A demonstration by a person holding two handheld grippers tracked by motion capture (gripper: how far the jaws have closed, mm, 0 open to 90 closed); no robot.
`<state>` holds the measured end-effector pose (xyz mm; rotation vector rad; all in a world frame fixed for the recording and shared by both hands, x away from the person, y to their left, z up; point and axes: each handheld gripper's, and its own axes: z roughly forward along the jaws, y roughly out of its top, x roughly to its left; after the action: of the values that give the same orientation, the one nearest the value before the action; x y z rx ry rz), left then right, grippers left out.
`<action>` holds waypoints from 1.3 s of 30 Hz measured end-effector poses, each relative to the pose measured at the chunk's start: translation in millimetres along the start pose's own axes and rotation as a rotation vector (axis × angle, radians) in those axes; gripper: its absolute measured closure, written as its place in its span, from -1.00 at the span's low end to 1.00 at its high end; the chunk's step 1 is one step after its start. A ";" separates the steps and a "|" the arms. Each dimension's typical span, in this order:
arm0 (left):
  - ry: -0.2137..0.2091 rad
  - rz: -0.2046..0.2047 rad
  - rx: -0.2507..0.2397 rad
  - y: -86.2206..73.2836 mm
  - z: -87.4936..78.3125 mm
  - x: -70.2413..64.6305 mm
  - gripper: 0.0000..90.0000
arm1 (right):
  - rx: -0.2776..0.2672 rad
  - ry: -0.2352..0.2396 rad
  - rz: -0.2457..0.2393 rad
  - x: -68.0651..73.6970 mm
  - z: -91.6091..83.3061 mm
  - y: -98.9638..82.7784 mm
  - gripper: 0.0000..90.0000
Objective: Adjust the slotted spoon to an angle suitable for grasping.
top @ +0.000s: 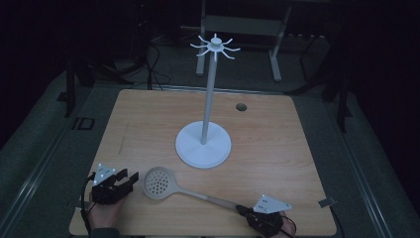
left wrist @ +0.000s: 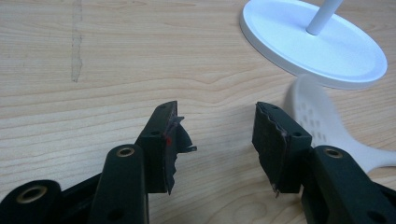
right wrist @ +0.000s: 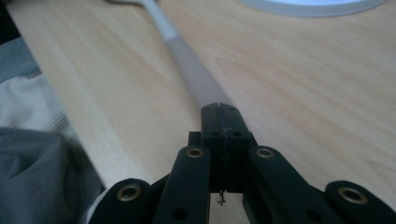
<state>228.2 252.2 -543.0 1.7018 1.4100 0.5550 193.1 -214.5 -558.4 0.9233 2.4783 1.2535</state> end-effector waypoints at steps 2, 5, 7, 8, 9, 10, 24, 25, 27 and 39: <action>-0.001 -0.001 -0.001 0.0 -0.1 0.1 0.14 | 0.009 0.003 -0.006 1.3 1.1 -0.8 1.00; -0.001 -0.002 -0.001 0.2 -0.6 -0.2 0.14 | 0.036 0.009 -0.012 2.5 4.0 -2.1 1.00; -0.001 -0.003 -0.004 0.3 -1.0 -0.5 0.14 | 0.054 0.002 -0.008 2.6 5.8 -2.7 1.00; -0.001 -0.005 -0.006 0.5 -1.1 -0.6 0.14 | 0.063 0.001 -0.007 2.4 6.6 -3.1 1.00; -0.001 -0.006 -0.004 0.7 -1.3 -0.5 0.14 | 0.069 -0.001 -0.007 2.1 7.3 -3.5 1.00; -0.002 -0.007 -0.005 0.7 -1.3 -0.2 0.14 | 0.075 -0.001 -0.003 2.0 7.9 -3.8 1.00; -0.034 -0.003 -0.004 6.6 -2.3 -4.5 0.13 | 0.087 -0.118 0.015 -20.9 22.1 7.1 1.00; -0.037 0.003 -0.001 7.3 -2.1 -5.2 0.13 | 0.085 -0.120 0.016 -23.3 23.4 8.0 1.00; -0.042 0.011 0.002 8.9 -1.9 -6.9 0.13 | 0.076 -0.133 0.014 -27.2 25.1 11.0 1.00; -0.085 0.087 0.037 26.2 3.8 -20.9 0.12 | 0.055 -0.191 0.048 -50.1 44.6 25.0 1.00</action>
<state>240.6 230.7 -520.1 1.8022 1.2977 0.5008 263.1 -205.6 -570.5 1.0686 2.3651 1.0607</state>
